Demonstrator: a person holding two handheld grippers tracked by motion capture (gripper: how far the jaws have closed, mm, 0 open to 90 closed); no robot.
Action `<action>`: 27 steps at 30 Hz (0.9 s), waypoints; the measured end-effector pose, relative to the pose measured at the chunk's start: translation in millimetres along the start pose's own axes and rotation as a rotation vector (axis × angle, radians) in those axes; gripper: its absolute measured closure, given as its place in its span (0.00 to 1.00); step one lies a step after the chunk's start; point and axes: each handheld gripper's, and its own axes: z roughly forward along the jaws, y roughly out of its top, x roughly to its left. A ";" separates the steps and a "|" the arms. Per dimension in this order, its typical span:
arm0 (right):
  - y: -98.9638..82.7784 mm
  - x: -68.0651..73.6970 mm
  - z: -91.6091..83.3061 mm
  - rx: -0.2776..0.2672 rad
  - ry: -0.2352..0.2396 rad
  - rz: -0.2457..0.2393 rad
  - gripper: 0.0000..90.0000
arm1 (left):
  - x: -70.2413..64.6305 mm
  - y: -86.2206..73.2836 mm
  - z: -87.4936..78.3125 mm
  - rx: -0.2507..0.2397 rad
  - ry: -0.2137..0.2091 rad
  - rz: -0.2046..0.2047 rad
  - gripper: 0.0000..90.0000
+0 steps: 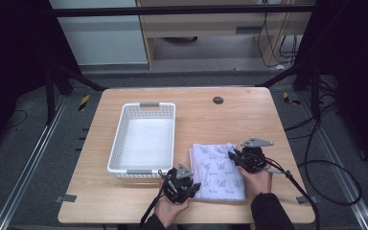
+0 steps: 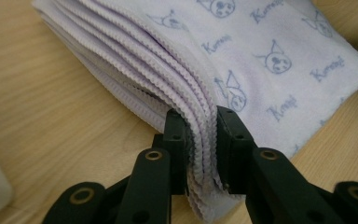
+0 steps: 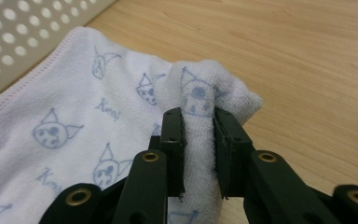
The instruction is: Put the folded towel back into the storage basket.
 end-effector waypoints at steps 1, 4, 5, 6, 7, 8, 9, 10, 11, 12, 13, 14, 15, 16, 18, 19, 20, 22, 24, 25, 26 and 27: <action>1.3 1.9 -2.1 -0.008 0.003 -0.007 0.84 | -0.7 0.7 -2.9 -0.004 0.006 0.010 0.83; 3.4 6.2 -5.7 -0.022 0.003 -0.017 0.84 | -1.0 1.4 -9.6 -0.010 0.015 0.025 0.83; 4.2 7.3 -7.5 -0.033 0.007 -0.020 0.84 | -0.7 1.5 -13.7 -0.008 0.024 0.029 0.83; 4.8 8.2 -9.7 -0.039 0.018 -0.003 0.84 | -0.2 1.6 -16.6 -0.014 0.023 0.028 0.83; 5.3 7.9 -11.5 -0.046 0.023 -0.002 0.84 | -0.2 1.9 -19.1 -0.019 0.019 0.023 0.83; 6.0 8.2 -15.8 -0.060 0.029 0.001 0.84 | -0.1 2.5 -21.1 -0.025 0.018 0.024 0.83; 6.4 8.0 -18.3 -0.067 0.030 -0.001 0.84 | -0.6 3.5 -22.5 -0.028 0.017 0.026 0.83; 6.4 8.0 -18.3 -0.067 0.030 -0.001 0.84 | -1.3 4.5 -23.9 -0.030 0.020 0.036 0.83; 6.8 8.1 -20.6 -0.073 0.030 0.000 0.84 | -2.8 5.4 -24.7 -0.035 0.021 0.042 0.83; 7.2 8.1 -22.9 -0.076 0.028 -0.001 0.84 | -4.2 6.1 -25.6 -0.039 0.021 0.047 0.83; 8.1 8.9 -25.0 -0.078 0.022 -0.006 0.84 | -5.5 6.9 -26.7 -0.042 0.024 0.053 0.83; 9.1 9.7 -26.7 -0.085 0.019 -0.016 0.83 | -6.6 7.8 -28.1 -0.042 0.029 0.061 0.83; 10.1 10.9 -28.2 -0.092 0.017 -0.021 0.84 | -7.5 8.6 -29.8 -0.047 0.031 0.064 0.83; 11.2 11.9 -29.7 -0.096 0.016 -0.028 0.83 | -8.0 9.5 -31.4 -0.051 0.030 0.067 0.83; 13.1 13.7 -32.2 -0.109 0.010 -0.037 0.83 | -8.0 11.5 -35.1 -0.062 0.031 0.067 0.83; 14.0 13.9 -33.2 -0.114 0.008 -0.044 0.84 | -7.8 12.4 -36.8 -0.067 0.031 0.066 0.83; 14.9 14.0 -35.5 -0.125 0.013 -0.030 0.84 | -7.6 13.3 -38.5 -0.073 0.031 0.064 0.83; 15.7 13.1 -37.2 -0.133 0.016 -0.025 0.84 | -7.2 15.2 -41.9 -0.084 0.029 0.064 0.83; 16.7 12.6 -39.3 -0.141 0.023 -0.016 0.84 | -7.7 17.1 -44.9 -0.092 0.032 0.069 0.83; 16.7 12.6 -39.3 -0.141 0.023 -0.016 0.84 | -8.4 17.9 -46.3 -0.095 0.034 0.070 0.83; 18.0 12.1 -41.4 -0.151 0.025 -0.016 0.84 | -8.9 18.6 -47.4 -0.100 0.033 0.073 0.83; 18.0 12.1 -41.4 -0.151 0.025 -0.016 0.84 | -9.2 19.4 -48.5 -0.102 0.035 0.077 0.83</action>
